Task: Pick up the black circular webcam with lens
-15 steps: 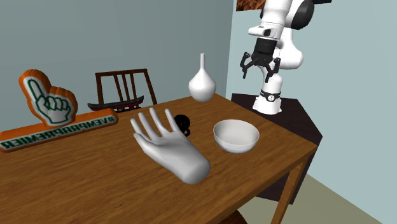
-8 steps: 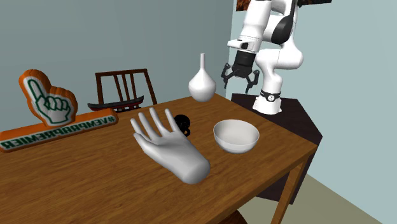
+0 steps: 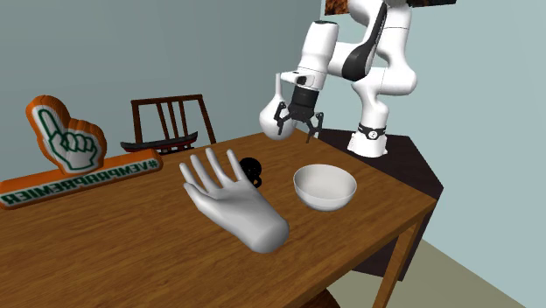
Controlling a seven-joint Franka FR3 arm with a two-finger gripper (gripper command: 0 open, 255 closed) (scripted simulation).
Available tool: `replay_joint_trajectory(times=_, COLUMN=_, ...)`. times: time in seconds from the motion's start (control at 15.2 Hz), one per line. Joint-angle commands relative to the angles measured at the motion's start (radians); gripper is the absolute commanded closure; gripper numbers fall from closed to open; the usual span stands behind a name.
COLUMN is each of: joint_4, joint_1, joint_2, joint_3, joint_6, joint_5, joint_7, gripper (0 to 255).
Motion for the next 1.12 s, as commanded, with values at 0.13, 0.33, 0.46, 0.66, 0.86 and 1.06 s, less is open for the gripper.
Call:
replay_joint_trajectory(times=0.13, joint_4=0.084, joint_1=0.012, joint_2=0.158, joint_3=-0.064, joint_6=0.107, joint_5=0.144, joint_7=-0.153, gripper=0)
replay_joint_trajectory(times=0.33, joint_4=0.160, joint_1=-0.009, joint_2=0.280, joint_3=-0.069, joint_6=0.162, joint_5=0.314, joint_7=-0.307, gripper=0)
replay_joint_trajectory(times=0.46, joint_4=0.220, joint_1=-0.051, joint_2=0.358, joint_3=-0.043, joint_6=0.186, joint_5=0.430, joint_7=-0.410, gripper=0)
replay_joint_trajectory(times=0.66, joint_4=0.279, joint_1=-0.115, joint_2=0.436, joint_3=0.009, joint_6=0.211, joint_5=0.531, joint_7=-0.501, gripper=0)
replay_joint_trajectory(times=0.86, joint_4=0.278, joint_1=-0.138, joint_2=0.469, joint_3=0.039, joint_6=0.243, joint_5=0.571, joint_7=-0.531, gripper=0)
replay_joint_trajectory(times=1.06, joint_4=0.278, joint_1=-0.163, joint_2=0.502, joint_3=0.070, joint_6=0.275, joint_5=0.611, joint_7=-0.562, gripper=0)
